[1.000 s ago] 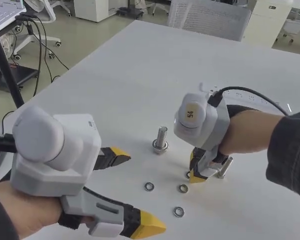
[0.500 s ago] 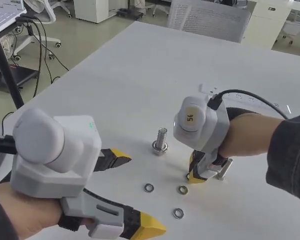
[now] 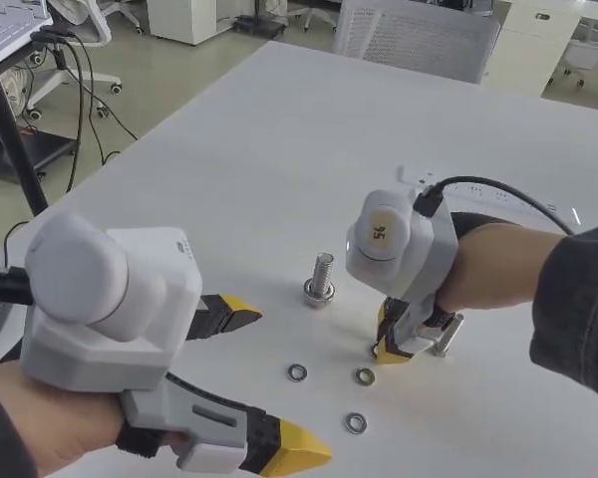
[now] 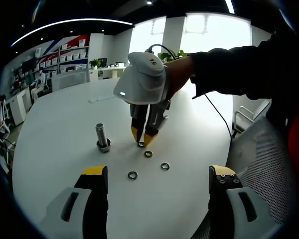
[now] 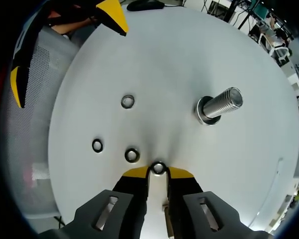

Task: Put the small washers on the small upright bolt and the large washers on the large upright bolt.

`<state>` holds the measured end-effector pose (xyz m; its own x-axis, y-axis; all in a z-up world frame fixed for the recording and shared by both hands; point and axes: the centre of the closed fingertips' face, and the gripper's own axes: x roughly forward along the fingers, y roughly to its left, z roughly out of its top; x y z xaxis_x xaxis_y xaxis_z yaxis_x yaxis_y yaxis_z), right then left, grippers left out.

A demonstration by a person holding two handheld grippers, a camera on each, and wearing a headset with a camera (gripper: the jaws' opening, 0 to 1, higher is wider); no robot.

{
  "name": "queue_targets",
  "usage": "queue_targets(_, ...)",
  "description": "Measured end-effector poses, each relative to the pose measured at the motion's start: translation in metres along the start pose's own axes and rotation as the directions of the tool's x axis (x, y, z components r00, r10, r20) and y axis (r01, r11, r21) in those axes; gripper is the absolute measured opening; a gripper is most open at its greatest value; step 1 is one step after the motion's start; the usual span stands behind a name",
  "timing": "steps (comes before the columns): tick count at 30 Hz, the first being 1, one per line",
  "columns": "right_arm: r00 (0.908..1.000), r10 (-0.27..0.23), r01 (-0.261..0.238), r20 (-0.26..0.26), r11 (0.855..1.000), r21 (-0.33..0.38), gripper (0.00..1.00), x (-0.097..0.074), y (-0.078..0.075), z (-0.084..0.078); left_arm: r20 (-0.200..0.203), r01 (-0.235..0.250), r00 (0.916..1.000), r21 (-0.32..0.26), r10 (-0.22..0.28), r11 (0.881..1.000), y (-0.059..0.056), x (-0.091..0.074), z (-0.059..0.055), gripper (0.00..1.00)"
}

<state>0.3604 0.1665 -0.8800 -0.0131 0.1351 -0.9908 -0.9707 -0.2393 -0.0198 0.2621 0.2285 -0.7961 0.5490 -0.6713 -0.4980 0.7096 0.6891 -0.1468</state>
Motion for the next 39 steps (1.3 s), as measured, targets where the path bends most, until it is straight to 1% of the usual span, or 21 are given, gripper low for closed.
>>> queue_targets(6, 1.0000, -0.009, 0.009, 0.001, 1.000, -0.005, 0.16, -0.0006, -0.0022, -0.0003, -0.001, -0.002, 1.0000, 0.000, 0.002, 1.000, 0.0012, 0.0005, 0.0008, 0.83)
queue_targets(30, 1.0000, 0.007, -0.007, 0.001, 1.000, 0.000, 0.14, -0.0008, -0.0039, -0.0003, -0.004, -0.002, 1.0000, -0.001, 0.002, 1.000, 0.0026, 0.0020, 0.0023, 0.83)
queue_targets(39, 1.0000, -0.004, 0.005, 0.002, 1.000, -0.006, 0.16, -0.0016, -0.0046, -0.0006, -0.002, 0.001, 1.0000, -0.001, -0.001, 1.000, 0.0021, 0.0023, 0.0030, 0.83)
